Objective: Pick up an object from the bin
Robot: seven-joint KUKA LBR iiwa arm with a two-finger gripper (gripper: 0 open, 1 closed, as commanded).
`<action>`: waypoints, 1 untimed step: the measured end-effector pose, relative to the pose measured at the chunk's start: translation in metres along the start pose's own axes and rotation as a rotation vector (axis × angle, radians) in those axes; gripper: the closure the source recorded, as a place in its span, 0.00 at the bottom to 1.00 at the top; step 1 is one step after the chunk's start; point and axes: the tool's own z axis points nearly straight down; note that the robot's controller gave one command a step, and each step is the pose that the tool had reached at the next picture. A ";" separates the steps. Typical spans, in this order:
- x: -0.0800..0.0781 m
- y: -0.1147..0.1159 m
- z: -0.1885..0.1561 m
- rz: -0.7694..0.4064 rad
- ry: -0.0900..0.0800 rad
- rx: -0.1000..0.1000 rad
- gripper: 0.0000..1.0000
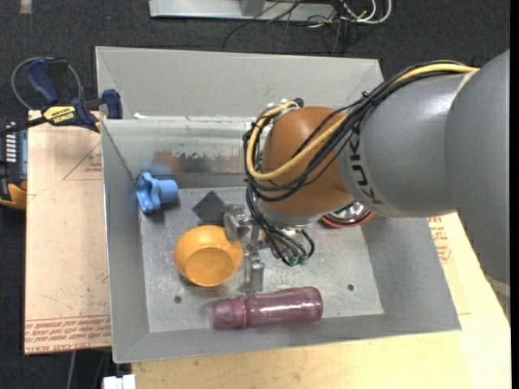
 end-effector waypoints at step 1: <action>-0.083 -0.004 0.065 0.085 0.117 0.002 0.00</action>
Offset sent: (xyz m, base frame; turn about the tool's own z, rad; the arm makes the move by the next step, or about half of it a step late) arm 0.0239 0.0022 -0.0386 0.0595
